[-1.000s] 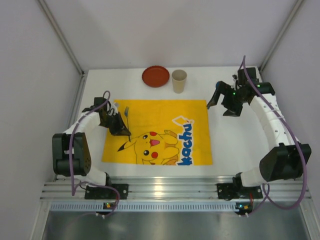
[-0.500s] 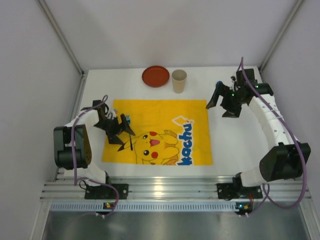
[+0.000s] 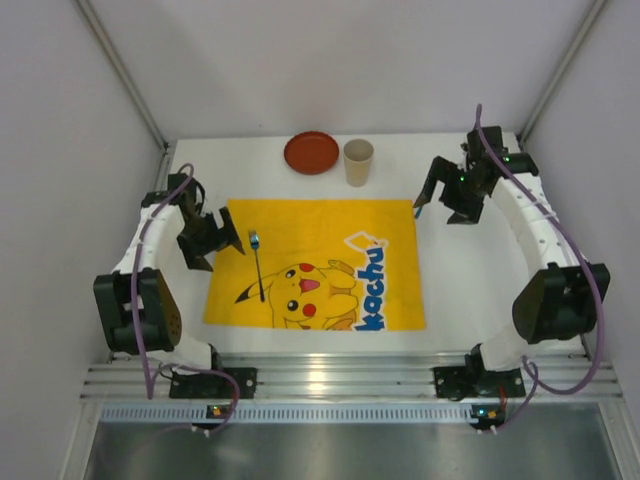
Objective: Set the dinner table for one person
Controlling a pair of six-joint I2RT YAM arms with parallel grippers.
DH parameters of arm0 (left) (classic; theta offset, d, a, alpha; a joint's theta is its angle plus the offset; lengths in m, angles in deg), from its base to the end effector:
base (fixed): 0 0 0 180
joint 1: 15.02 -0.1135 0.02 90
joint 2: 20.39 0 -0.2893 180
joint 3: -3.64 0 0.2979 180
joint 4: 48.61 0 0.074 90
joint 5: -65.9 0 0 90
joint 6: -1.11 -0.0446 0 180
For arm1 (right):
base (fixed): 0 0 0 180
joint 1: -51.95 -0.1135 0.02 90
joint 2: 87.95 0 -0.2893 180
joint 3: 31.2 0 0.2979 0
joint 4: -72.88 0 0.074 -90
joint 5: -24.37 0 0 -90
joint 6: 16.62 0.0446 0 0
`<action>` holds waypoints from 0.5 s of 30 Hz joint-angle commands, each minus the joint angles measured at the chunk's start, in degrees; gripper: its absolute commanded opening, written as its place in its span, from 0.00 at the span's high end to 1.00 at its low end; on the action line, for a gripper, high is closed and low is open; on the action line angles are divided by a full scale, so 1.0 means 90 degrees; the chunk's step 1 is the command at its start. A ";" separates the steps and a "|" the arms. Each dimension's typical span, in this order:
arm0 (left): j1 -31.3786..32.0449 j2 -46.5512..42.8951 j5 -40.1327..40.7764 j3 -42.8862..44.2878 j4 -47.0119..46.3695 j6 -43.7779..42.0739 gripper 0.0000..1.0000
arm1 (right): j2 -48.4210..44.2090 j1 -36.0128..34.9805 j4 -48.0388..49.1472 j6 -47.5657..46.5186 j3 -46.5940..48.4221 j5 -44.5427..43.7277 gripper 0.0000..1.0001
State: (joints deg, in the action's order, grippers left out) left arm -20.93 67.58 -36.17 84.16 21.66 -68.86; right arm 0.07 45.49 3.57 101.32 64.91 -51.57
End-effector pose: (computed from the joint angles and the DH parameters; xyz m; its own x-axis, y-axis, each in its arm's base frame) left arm 0.3294 0.0247 0.2491 -0.8938 -0.4293 -0.1298 -0.3859 0.8837 -0.2648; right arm 0.3579 0.0514 0.3418 -0.8750 0.3583 -0.3256 0.2090 0.8861 0.4137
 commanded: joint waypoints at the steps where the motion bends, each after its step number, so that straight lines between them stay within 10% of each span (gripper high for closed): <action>1: -0.0017 -0.0427 -0.0103 0.0040 0.0095 0.0186 0.02 | 0.0511 0.0073 0.0404 -0.0155 0.0845 -0.0614 0.00; 10: 0.0275 -0.0926 -0.0855 -0.0478 -0.0384 0.0479 0.03 | 0.3166 0.0210 0.0414 -0.0019 0.3442 -0.1855 0.12; 13: 0.0461 -0.1053 -0.0904 -0.0614 -0.0491 0.0538 0.03 | 0.3977 0.0200 0.0258 0.0254 0.4263 -0.2303 0.44; 15: 0.0539 -0.1111 -0.0934 -0.0644 -0.0521 0.0528 0.03 | 0.4388 0.0210 0.0306 0.0390 0.4624 -0.2557 0.45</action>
State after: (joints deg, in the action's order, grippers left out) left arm -17.13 59.99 -42.77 79.18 18.95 -65.25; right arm 36.29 47.24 6.93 102.46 100.91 -68.05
